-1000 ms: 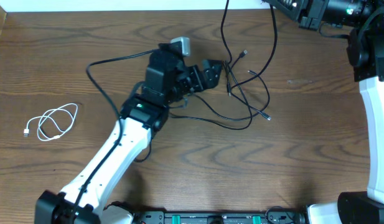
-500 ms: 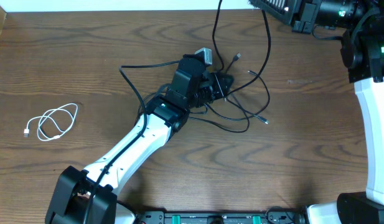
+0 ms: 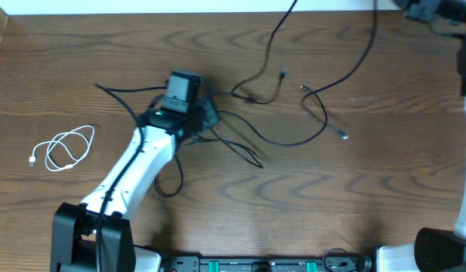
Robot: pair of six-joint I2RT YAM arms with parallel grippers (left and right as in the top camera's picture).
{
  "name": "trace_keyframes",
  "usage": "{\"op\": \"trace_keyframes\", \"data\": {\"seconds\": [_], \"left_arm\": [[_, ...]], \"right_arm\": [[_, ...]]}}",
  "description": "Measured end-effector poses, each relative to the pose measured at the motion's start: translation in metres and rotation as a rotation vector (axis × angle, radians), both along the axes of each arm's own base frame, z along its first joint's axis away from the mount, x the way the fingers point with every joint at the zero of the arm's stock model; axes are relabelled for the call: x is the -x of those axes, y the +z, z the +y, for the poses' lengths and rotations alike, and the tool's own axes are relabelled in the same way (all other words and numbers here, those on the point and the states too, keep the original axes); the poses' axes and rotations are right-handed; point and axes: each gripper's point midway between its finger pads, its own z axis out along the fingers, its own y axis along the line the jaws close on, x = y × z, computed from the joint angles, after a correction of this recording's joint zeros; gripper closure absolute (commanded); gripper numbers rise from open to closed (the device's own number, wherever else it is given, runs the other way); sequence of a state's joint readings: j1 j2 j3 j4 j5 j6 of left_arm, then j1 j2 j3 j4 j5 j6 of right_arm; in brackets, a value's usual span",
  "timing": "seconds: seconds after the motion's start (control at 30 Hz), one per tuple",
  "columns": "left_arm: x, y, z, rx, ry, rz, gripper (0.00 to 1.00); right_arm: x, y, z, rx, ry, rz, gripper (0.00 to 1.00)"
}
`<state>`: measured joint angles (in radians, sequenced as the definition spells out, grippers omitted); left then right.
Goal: Untangle cables
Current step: 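Carry the black cable off the upper right with the right gripper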
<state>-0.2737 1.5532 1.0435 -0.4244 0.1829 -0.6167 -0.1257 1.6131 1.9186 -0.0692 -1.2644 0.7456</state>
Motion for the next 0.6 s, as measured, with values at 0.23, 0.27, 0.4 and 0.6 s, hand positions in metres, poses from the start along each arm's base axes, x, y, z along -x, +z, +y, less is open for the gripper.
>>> {"op": "trace_keyframes", "data": {"seconds": [0.23, 0.27, 0.4, 0.6], "left_arm": [[0.006, -0.012, 0.054, -0.139, 0.078, 0.058, 0.93], [0.006, -0.012, 0.054, -0.143, 0.078, 0.056, 0.92], [0.003, -0.01, 0.045, -0.119, 0.043, 0.037, 0.7], [0.006, 0.002, -0.017, -0.036, -0.245, -0.054, 0.02]], "right_arm": [[-0.008, 0.025, -0.072, -0.059, -0.175, -0.019, 0.99], [-0.008, 0.025, -0.078, -0.067, -0.189, -0.009, 0.99], [-0.008, 0.026, -0.08, -0.086, -0.189, 0.022, 0.99], [-0.008, 0.027, -0.075, -0.094, -0.18, 0.029, 0.99]]}}
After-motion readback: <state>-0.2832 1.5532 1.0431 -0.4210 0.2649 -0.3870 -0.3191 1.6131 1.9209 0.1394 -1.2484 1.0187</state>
